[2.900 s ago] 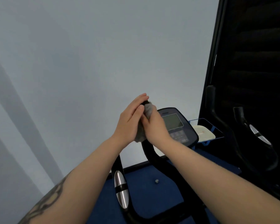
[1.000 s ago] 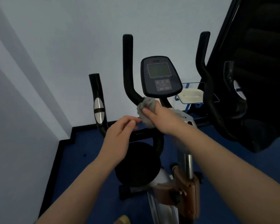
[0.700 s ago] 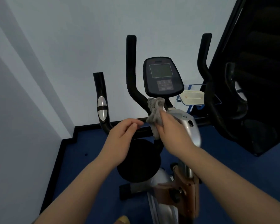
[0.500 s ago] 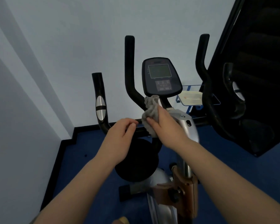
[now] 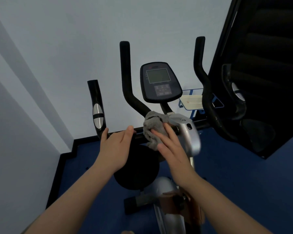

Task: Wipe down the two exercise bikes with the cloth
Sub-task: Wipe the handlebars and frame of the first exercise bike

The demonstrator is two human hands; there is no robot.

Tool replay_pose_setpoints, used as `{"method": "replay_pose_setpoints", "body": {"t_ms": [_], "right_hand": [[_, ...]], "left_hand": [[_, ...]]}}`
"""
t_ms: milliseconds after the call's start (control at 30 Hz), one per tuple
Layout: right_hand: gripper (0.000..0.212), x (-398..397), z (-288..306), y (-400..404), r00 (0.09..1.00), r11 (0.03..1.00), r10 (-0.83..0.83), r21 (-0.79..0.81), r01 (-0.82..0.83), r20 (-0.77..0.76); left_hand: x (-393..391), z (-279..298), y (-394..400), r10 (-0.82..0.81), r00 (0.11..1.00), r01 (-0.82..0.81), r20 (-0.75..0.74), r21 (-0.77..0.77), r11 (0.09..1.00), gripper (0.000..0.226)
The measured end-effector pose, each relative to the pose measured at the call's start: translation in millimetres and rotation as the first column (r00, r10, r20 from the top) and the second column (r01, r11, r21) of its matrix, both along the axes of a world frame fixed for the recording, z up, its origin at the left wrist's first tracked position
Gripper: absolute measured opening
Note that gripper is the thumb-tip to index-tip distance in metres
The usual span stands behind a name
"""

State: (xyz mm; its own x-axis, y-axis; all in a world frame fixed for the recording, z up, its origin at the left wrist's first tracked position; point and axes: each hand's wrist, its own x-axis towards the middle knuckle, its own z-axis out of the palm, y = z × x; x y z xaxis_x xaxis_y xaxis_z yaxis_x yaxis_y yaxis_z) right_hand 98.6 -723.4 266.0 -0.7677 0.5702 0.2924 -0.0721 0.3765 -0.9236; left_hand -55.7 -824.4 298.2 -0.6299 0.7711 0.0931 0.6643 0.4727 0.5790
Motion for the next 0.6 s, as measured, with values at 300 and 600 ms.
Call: {"method": "replay_pose_setpoints", "body": {"t_ms": [300, 600], "right_hand": [[0.015, -5.1, -3.7, 10.4, 0.978, 0.893, -0.197, 0.399, 0.207, -0.065], [0.021, -16.5, -4.5, 7.2, 0.963, 0.914, -0.270, 0.317, 0.254, 0.008]], "left_hand": [[0.3, -1.3, 1.9, 0.016, 1.000, -0.017, 0.014, 0.038, 0.999, 0.063], [1.1, -1.7, 3.3, 0.018, 0.999, -0.021, 0.044, 0.060, 0.998, 0.061]]}}
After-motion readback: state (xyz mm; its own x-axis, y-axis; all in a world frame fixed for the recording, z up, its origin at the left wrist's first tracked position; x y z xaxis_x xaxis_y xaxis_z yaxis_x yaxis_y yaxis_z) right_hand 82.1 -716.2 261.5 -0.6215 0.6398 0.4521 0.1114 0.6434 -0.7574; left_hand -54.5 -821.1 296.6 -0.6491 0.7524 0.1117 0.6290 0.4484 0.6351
